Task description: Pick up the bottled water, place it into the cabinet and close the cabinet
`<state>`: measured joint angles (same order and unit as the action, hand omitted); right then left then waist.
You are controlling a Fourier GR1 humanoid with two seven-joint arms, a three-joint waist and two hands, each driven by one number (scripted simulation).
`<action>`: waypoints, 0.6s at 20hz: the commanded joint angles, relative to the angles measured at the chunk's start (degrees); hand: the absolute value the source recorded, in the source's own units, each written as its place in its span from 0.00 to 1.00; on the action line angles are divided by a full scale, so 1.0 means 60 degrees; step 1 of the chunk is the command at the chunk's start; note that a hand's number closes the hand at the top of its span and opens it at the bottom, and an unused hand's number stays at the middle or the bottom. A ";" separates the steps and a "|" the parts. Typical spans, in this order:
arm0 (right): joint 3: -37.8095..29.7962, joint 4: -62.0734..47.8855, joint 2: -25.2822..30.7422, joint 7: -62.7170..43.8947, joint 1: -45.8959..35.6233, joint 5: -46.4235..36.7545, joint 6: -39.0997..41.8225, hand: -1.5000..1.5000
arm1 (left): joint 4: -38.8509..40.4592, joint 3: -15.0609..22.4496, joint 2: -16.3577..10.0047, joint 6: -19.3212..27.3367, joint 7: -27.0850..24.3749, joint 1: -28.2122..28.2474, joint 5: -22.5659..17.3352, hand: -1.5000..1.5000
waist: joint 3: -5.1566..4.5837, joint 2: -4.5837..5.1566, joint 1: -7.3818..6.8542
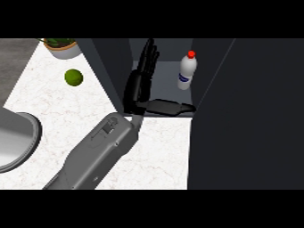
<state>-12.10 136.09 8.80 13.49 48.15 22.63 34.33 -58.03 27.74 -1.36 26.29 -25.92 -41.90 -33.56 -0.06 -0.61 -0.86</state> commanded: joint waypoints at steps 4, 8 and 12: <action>-0.0070 0.1968 0.0093 -0.0961 0.0227 0.0485 -0.0531 0.00 | -0.2831 0.0963 -0.0325 0.0615 0.0575 0.2023 0.0494 0.00 | -0.0003 0.0042 0.0046; 0.0362 0.1702 0.0496 -0.1221 -0.0043 0.0433 -0.0181 0.00 | -0.4260 0.1139 -0.1169 0.0208 0.0599 0.3524 0.0435 0.00 | -0.0004 0.0061 -0.0001; 0.1104 0.1593 0.1196 -0.1463 0.0152 -0.0128 0.0727 1.00 | -0.5307 0.1528 -0.1468 0.0461 0.0574 0.4543 0.0628 0.00 | -0.0009 0.0036 -0.0034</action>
<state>-6.80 136.39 12.46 9.86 46.66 22.08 36.69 -84.20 34.97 -7.85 29.04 -21.68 -21.06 -30.63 -0.08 -0.39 -0.95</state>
